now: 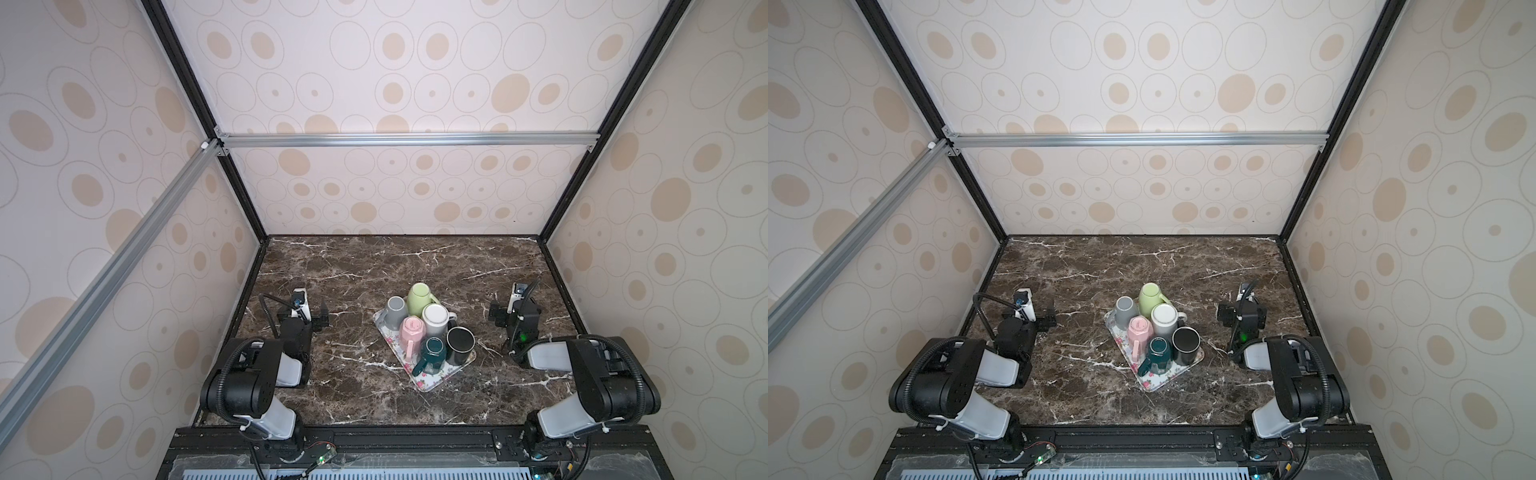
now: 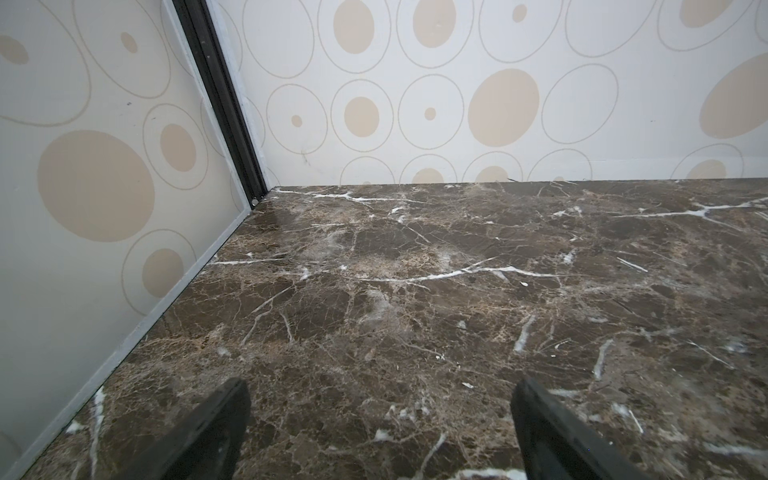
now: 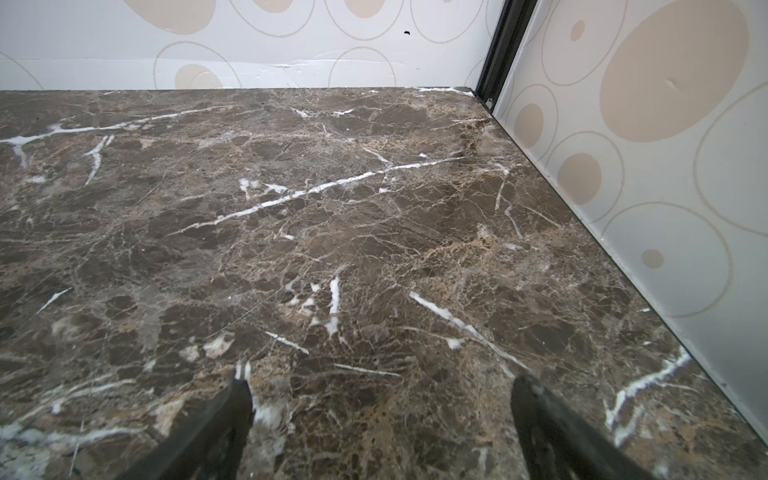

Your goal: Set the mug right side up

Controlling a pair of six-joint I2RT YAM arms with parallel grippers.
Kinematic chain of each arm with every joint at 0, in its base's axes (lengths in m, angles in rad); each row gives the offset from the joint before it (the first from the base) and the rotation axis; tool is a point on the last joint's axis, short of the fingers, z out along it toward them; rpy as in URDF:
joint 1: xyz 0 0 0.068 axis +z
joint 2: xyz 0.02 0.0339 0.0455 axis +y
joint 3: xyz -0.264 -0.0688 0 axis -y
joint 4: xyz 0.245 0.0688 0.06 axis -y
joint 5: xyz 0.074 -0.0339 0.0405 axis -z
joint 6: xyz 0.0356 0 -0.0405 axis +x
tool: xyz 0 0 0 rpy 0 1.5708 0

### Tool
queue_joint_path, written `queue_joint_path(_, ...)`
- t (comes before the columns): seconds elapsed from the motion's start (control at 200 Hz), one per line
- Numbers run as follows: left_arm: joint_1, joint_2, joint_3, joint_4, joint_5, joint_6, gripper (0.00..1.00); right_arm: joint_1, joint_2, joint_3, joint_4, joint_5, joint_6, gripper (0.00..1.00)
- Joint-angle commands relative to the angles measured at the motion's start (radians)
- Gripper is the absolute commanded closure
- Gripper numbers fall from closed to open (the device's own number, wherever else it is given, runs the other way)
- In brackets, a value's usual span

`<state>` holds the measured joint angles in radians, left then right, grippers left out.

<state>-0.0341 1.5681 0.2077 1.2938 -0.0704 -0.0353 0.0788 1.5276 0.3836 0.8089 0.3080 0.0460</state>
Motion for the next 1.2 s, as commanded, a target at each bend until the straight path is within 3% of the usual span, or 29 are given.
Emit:
queue_joint_path(0.0,0.008,0.010,0.023,0.045,-0.005,0.023,0.02,0.008,0.011,0.019,0.028,0.009,-0.015,0.01)
queue_joint_path(0.59,0.007,0.009,0.024,0.047,-0.006,0.023,0.02,0.012,0.000,0.024,0.047,-0.004,-0.038,0.00)
queue_joint_path(0.7,-0.004,-0.043,0.033,-0.009,-0.102,0.006,0.02,0.061,-0.106,0.105,-0.201,0.033,-0.082,0.00)
queue_joint_path(0.805,-0.010,-0.187,0.143,-0.366,-0.210,-0.069,0.02,0.103,-0.208,0.097,-0.231,0.097,-0.078,0.00)
queue_joint_path(0.995,-0.093,-0.361,0.196,-0.598,-0.242,-0.192,0.02,0.107,-0.411,0.202,-0.600,-0.004,0.071,0.00)
queue_joint_path(1.195,-0.277,-0.520,0.250,-0.833,-0.228,-0.299,0.02,0.108,-0.505,0.317,-0.958,-0.125,0.157,0.00)
